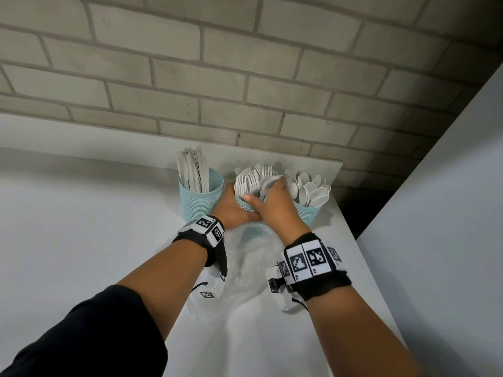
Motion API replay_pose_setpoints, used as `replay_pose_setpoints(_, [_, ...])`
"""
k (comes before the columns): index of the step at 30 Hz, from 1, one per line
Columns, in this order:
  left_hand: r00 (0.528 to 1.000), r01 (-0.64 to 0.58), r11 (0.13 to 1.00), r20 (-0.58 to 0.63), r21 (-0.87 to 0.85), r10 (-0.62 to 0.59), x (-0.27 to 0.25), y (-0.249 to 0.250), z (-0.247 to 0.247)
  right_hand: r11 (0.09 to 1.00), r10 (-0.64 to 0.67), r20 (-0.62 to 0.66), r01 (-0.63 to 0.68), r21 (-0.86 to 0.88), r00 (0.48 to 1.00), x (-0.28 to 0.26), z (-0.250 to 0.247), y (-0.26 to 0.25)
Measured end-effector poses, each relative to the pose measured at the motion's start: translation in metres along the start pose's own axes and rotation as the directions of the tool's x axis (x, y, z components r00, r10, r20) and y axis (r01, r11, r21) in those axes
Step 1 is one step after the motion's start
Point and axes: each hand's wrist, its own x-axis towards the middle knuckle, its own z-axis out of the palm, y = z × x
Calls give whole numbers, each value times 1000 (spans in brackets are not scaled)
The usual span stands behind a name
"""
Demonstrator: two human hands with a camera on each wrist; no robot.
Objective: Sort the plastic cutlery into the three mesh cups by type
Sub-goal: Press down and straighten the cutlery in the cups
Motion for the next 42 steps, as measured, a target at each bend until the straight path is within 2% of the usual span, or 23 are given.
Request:
replay_pose_setpoints(2, [1000,-28,999,0,18,28,-2,3,-2,995,-34,5,33,90,999,1,-2,-5])
replay_pose_setpoints(4, [995,-66,992,81,110,57,-2,4,-3,991,-70,55,63,118,996,5,-4,-5])
replay_pose_setpoints(6, [993,-65,983,106,169,47,-2,4,-4,981,-121,86,106,162,989,8,-4,-5])
replay_pose_setpoints(8, [998,-22,995,61,98,16,-3,5,-3,942,-153,29,137,307,988,10,-4,-8])
replay_pose_setpoints(11, [999,-35,999,11,5,35,-6,5,-1,857,-144,-104,177,484,984,11,-5,-12])
replay_pose_setpoints(18, [1000,5,1000,19,-1,-5,0,2,-1,819,-145,-303,286,497,942,27,-13,-11])
replay_pose_setpoints(22, [1000,15,1000,19,-7,-15,0,2,-2,813,-206,-389,378,442,898,32,-20,-20])
replay_pose_setpoints(24, [1000,10,1000,19,-5,-10,0,2,-2,820,-148,-348,311,479,926,36,-14,-16])
replay_pose_setpoints(27, [1000,11,1000,28,13,-12,0,0,-1,850,-29,-162,110,514,986,41,-10,-10])
replay_pose_setpoints(29, [999,13,1000,33,16,-13,2,-1,0,835,-32,-128,97,542,991,41,-16,-12])
replay_pose_setpoints(31, [999,19,999,31,27,-19,1,0,-1,819,-86,-148,154,553,985,36,-26,-17])
replay_pose_setpoints(33, [1000,10,999,29,37,-11,-1,3,-2,837,-147,-110,183,516,983,27,-28,-18])
replay_pose_setpoints(35, [999,-9,999,36,37,7,-3,5,-5,881,-238,-51,238,409,970,18,-24,-17])
replay_pose_setpoints(37, [997,-27,997,78,73,21,-3,9,-5,926,-344,20,335,171,939,13,-18,-14])
replay_pose_setpoints(40, [994,-59,987,99,152,44,-6,11,-4,884,-395,134,416,-213,909,19,-13,-17])
replay_pose_setpoints(42, [999,-19,995,50,93,14,-5,8,-4,864,-389,139,414,-287,910,29,-16,-20])
